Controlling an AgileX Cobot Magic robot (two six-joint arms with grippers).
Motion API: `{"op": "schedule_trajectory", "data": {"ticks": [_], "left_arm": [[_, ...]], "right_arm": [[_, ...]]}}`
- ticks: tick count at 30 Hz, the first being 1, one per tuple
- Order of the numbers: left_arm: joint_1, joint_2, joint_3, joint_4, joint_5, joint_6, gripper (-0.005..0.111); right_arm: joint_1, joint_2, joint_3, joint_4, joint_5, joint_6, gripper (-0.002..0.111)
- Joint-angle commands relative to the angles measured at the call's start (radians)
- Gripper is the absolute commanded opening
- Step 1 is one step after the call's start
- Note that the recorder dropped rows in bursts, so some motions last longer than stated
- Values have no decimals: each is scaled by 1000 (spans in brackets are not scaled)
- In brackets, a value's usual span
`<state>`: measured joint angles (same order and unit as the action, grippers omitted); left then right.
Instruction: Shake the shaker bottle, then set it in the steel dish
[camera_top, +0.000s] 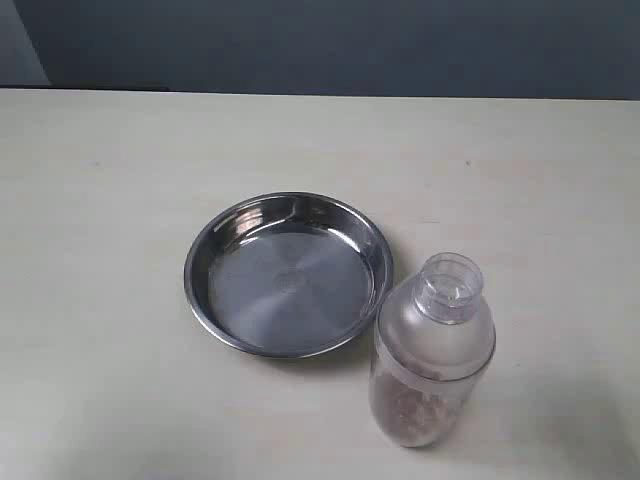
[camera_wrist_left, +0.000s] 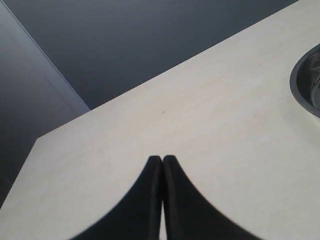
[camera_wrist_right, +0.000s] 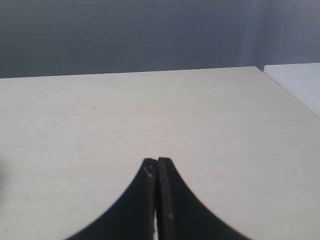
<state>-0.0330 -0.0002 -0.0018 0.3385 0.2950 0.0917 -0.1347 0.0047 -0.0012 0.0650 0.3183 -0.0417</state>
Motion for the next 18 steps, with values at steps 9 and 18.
{"op": "schedule_trajectory", "data": {"ticks": [9,18], "left_arm": [[0,0,2,-173,-354,-92,0],[0,0,-126,-402,-316,-324,0]], "right_arm": [[-3,-5,1,1,-14,-2,-1],[-3,-5,1,1,-14,-2,-1]]}}
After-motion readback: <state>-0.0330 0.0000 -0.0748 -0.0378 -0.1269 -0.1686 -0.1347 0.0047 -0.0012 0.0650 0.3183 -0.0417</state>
